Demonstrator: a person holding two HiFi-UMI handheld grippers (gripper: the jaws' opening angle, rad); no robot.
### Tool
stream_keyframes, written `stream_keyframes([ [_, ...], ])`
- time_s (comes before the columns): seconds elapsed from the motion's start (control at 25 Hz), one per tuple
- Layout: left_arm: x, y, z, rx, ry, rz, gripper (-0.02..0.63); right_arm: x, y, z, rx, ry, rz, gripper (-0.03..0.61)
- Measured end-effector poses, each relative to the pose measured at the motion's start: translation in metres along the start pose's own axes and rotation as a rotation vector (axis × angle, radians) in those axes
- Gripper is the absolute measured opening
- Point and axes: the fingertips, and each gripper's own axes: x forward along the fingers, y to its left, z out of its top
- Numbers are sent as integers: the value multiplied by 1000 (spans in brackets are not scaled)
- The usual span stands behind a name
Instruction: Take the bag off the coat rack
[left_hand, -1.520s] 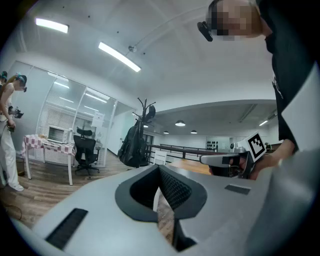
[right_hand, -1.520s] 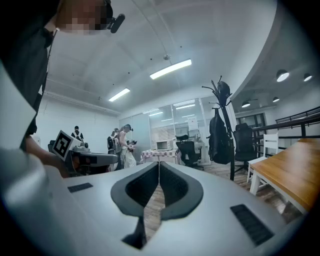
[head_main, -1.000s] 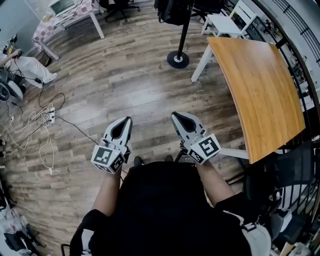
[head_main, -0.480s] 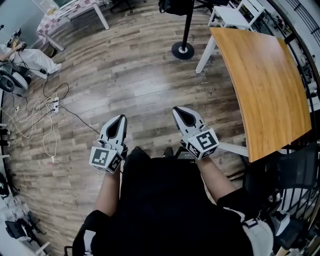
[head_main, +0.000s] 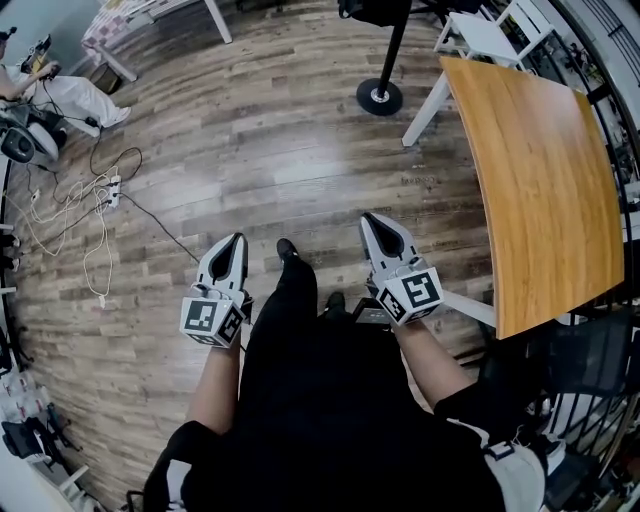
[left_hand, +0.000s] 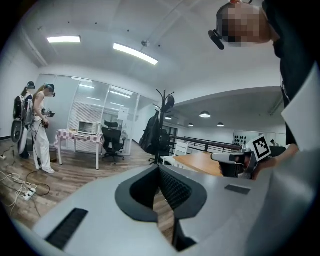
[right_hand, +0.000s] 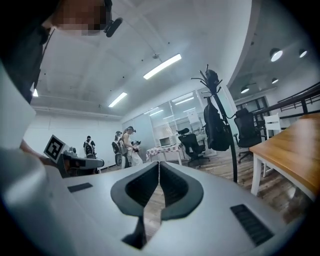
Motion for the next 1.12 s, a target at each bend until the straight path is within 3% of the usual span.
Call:
stream_keyframes([
  [0.28,42,43,7,-42,-20,44,8,42,-20,5,9,29,-19,34],
  [0.56,89,103,30,-94,-51,8,8,124,-27,15,36,60,-12,34],
  [0.96,137,190,54,-131,-72,-34,8,228,-28,48,-26,58,-18,34],
  [1.04,143,208,58,-231,-91,-42,9,244,-28,51,-27,55,-16,34],
  [1.12,149,223,68,-439,-165,-59,8,254,-31,52,-23,62,-9,34],
])
